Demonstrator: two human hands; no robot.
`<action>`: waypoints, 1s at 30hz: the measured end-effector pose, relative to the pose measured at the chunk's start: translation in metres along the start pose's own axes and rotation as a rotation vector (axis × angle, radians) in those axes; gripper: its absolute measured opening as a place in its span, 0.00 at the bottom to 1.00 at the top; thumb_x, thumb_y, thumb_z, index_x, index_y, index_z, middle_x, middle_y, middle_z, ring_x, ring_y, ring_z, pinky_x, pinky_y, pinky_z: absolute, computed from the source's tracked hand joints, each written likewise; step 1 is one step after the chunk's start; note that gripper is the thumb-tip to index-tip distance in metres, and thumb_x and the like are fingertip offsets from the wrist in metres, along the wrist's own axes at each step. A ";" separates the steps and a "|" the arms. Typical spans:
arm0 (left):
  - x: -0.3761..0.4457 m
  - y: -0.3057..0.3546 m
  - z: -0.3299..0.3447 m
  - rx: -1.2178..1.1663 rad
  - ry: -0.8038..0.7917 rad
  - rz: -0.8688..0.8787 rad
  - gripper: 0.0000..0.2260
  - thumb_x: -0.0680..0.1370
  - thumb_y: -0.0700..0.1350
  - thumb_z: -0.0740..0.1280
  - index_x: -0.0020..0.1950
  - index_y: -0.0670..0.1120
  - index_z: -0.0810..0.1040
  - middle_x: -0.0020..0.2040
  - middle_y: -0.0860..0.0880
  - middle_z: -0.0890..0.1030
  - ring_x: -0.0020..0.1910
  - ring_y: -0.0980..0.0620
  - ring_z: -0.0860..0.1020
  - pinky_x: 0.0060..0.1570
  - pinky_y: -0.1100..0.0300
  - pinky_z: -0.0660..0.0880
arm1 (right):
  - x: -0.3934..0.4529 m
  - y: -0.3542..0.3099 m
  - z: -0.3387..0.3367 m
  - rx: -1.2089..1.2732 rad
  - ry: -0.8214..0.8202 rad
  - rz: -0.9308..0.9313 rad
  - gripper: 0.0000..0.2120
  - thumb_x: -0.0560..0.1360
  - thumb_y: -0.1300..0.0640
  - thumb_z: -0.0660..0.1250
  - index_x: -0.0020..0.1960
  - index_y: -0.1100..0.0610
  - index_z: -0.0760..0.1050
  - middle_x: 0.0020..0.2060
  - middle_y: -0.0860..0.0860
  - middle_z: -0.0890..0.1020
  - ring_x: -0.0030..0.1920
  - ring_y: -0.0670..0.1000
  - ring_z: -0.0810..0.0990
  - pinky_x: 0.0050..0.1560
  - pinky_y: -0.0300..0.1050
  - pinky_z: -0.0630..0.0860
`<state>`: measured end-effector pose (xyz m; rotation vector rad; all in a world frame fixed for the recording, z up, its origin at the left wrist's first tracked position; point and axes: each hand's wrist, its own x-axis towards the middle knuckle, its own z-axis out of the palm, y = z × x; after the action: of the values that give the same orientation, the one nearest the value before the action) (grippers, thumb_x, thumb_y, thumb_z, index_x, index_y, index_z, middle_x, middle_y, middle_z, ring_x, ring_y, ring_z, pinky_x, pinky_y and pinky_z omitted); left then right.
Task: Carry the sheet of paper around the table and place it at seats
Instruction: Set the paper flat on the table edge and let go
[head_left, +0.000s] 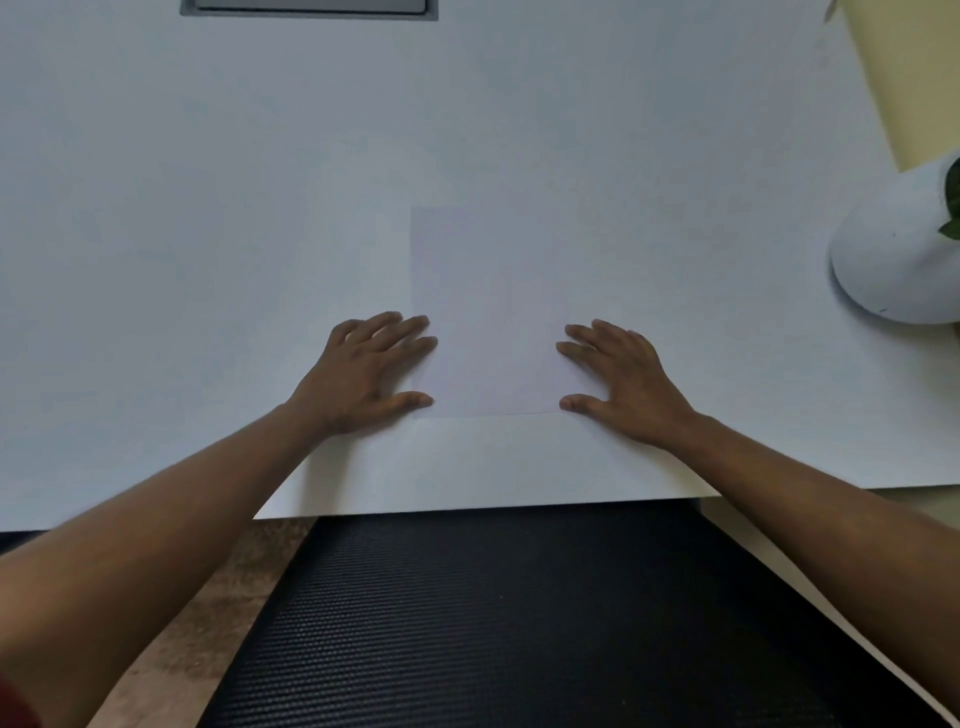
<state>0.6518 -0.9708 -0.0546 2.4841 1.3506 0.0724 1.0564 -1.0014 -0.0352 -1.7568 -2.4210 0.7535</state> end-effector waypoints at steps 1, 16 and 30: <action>0.001 0.000 -0.001 -0.001 -0.004 -0.002 0.35 0.81 0.73 0.58 0.84 0.58 0.69 0.86 0.56 0.64 0.85 0.47 0.63 0.79 0.41 0.59 | 0.000 0.000 0.000 0.000 0.003 0.000 0.38 0.76 0.29 0.61 0.81 0.45 0.68 0.83 0.44 0.65 0.85 0.53 0.58 0.84 0.60 0.53; 0.003 -0.002 -0.004 0.024 -0.050 -0.013 0.45 0.75 0.80 0.58 0.86 0.58 0.63 0.88 0.58 0.59 0.84 0.46 0.62 0.80 0.40 0.56 | 0.003 0.001 -0.001 -0.009 -0.006 0.012 0.37 0.77 0.31 0.62 0.82 0.46 0.68 0.84 0.44 0.65 0.85 0.53 0.59 0.82 0.57 0.53; 0.002 0.003 -0.005 -0.045 -0.033 -0.059 0.48 0.71 0.82 0.62 0.85 0.57 0.65 0.87 0.59 0.61 0.85 0.48 0.60 0.80 0.42 0.55 | 0.001 -0.002 -0.002 -0.033 -0.040 0.012 0.35 0.80 0.35 0.63 0.83 0.47 0.65 0.85 0.45 0.63 0.86 0.54 0.56 0.84 0.60 0.53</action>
<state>0.6549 -0.9696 -0.0495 2.3965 1.3917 0.0485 1.0554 -1.0003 -0.0328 -1.7865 -2.4647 0.7610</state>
